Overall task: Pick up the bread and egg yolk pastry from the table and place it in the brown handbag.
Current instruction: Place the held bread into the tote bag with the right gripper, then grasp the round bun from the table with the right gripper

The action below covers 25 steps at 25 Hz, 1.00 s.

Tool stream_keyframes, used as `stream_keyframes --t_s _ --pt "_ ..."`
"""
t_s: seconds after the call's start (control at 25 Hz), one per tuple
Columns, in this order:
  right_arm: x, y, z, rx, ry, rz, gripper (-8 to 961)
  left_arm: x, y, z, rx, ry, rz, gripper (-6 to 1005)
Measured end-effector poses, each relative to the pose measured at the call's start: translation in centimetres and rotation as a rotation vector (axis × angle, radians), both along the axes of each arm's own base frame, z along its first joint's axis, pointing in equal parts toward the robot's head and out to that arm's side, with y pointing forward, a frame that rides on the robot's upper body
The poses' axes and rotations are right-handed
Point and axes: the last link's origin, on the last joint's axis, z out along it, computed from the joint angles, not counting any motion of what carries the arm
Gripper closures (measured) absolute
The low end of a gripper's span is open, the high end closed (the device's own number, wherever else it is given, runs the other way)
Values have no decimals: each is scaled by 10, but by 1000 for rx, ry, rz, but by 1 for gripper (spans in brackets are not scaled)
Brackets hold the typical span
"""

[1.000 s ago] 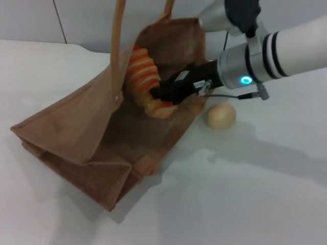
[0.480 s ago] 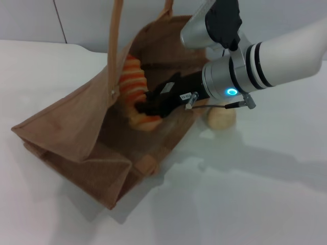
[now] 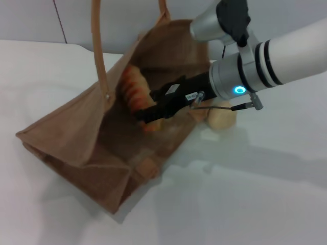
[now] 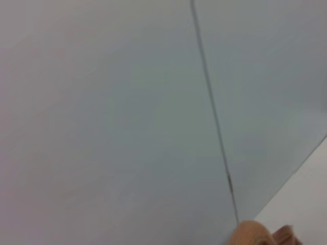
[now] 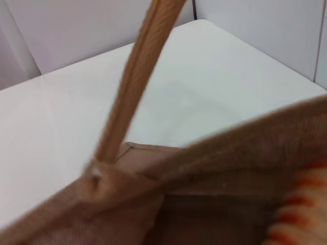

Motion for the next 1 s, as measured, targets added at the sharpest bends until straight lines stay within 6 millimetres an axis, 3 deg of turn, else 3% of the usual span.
stream_keyframes --t_s 0.16,0.44,0.48,0.8,1.0 --pt "7 -1 7 -18 3 -19 183 -12 -1 4 12 3 29 878" --pt "37 4 29 -2 -35 -92 186 -30 -3 16 52 -10 77 878" --pt "51 8 40 43 -57 -120 186 -34 -3 18 61 -8 89 878" --pt "90 21 80 217 -113 -198 190 -52 -12 31 119 -12 143 878" --pt "96 23 82 243 -132 -207 189 -54 -12 32 121 -18 151 878"
